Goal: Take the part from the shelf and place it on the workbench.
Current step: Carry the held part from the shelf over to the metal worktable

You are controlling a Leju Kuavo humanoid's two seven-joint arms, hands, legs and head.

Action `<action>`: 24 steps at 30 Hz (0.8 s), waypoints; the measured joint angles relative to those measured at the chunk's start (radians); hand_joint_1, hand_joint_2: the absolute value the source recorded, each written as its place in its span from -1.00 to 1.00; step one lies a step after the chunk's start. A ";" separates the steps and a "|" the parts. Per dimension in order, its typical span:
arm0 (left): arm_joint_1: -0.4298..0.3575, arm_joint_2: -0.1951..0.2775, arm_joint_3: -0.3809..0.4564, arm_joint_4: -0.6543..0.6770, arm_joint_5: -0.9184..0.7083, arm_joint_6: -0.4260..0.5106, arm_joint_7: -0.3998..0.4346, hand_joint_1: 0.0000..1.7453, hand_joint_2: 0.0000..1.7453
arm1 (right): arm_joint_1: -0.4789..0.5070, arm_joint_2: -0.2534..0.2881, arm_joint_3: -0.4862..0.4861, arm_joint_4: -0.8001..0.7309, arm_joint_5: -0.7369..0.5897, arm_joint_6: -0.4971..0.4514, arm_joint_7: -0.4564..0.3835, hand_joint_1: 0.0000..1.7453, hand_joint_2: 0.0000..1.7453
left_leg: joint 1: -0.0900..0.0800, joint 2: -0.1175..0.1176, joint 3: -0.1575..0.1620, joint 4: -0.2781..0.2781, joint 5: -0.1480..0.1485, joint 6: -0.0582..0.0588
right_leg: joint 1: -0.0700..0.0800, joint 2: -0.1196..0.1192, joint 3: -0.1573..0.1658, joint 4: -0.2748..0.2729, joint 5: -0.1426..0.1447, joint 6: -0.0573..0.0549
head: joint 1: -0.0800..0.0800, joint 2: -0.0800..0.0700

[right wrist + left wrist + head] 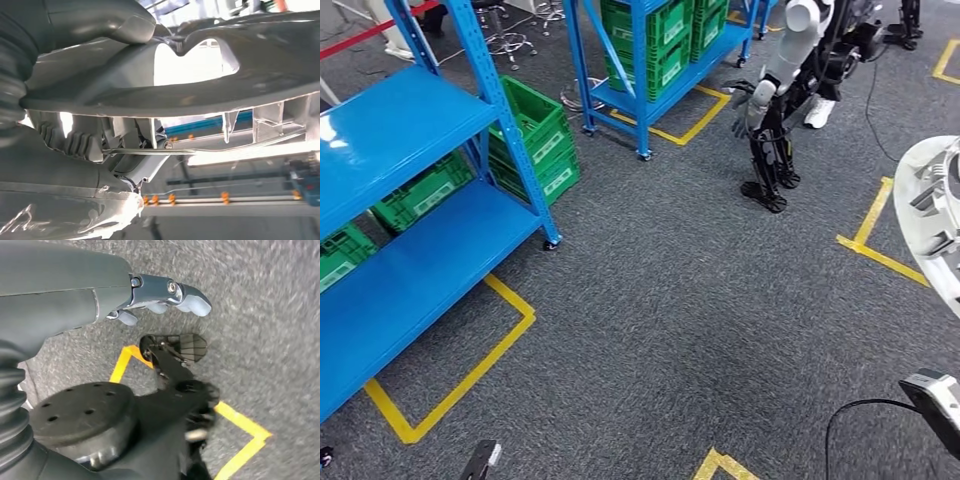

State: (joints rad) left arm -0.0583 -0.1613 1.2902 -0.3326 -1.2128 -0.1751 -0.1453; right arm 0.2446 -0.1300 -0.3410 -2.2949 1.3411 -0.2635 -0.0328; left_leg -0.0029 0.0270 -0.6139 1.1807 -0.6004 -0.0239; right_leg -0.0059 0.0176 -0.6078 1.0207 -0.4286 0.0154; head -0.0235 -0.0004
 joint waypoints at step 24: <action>0.000 0.000 0.003 -0.002 -0.013 -0.010 0.005 -1.00 1.00 | 0.022 0.040 -0.104 -0.017 -0.019 0.020 -0.008 1.00 1.00 | -0.008 0.078 0.094 -0.185 0.103 0.020 | 0.005 -0.080 -0.001 0.016 -0.010 0.039 | 0.014 0.000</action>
State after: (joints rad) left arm -0.0584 -0.1615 1.2930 -0.3346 -1.2261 -0.1856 -0.1408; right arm 0.2667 -0.0897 -0.4445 -2.3119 1.3226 -0.2440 -0.0407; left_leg -0.0111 0.1054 -0.5203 0.9961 -0.4972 -0.0039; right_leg -0.0008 -0.0624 -0.6089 1.0369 -0.4390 0.0543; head -0.0092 -0.0004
